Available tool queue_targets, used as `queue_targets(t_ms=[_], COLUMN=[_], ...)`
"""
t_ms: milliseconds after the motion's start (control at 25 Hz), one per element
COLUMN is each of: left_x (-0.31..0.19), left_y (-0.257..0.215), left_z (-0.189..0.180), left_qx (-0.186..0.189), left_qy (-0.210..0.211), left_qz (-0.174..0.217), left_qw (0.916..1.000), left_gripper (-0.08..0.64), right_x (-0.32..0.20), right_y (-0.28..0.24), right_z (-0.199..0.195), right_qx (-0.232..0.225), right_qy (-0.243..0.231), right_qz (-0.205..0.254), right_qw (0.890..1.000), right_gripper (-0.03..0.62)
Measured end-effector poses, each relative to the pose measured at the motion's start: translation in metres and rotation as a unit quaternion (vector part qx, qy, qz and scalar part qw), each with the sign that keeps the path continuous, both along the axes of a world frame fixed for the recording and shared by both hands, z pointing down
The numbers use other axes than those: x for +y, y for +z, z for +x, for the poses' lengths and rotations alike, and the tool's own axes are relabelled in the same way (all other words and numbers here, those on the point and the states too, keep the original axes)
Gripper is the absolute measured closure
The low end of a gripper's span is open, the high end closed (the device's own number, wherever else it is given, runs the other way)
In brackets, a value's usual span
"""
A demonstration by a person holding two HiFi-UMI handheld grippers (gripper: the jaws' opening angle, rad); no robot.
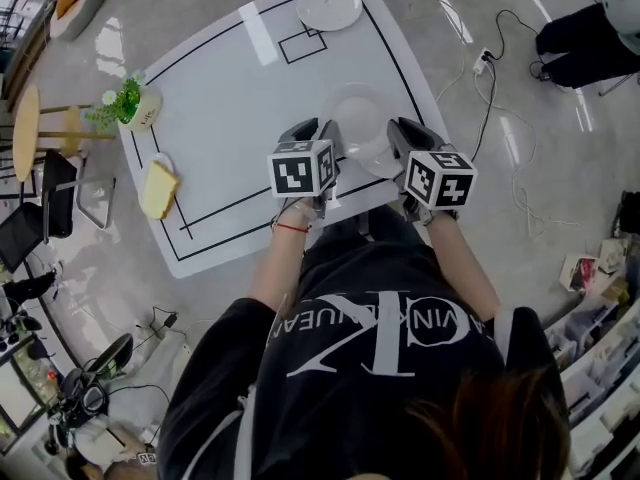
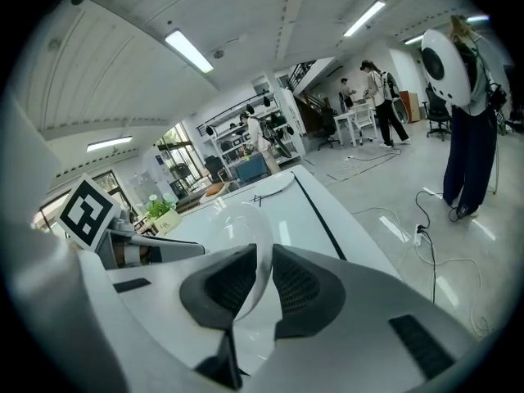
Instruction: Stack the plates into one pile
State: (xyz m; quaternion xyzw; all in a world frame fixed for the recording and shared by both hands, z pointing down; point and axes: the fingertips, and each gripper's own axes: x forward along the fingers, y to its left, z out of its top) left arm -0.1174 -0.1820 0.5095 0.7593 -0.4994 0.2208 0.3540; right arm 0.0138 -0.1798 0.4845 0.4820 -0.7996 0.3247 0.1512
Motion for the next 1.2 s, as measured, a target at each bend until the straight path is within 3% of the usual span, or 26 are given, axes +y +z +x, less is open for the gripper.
queue_targets(t_ms=[320, 600, 1200], left_x=[0.010, 0.024, 0.031], left_y=[0.012, 0.026, 0.037], left_z=[0.042, 0.052, 0.067], left_qx=[-0.003, -0.018, -0.034], left_qy=[0.041, 0.058, 0.076], left_qz=[-0.033, -0.054, -0.053], left_qw=[0.9986, 0.9967, 0.9951], left_gripper=[0.452, 0.457, 0.424], right_x=[0.009, 0.018, 0.026], right_y=[0.011, 0.026, 0.044], right_z=[0.042, 0.052, 0.065], right_qx=[-0.003, 0.001, 0.024], right_qy=[0.023, 0.015, -0.006], right_qz=[-0.018, -0.033, -0.036], right_qw=[1.000, 0.999, 0.999], right_gripper=[0.532, 0.532, 0.528])
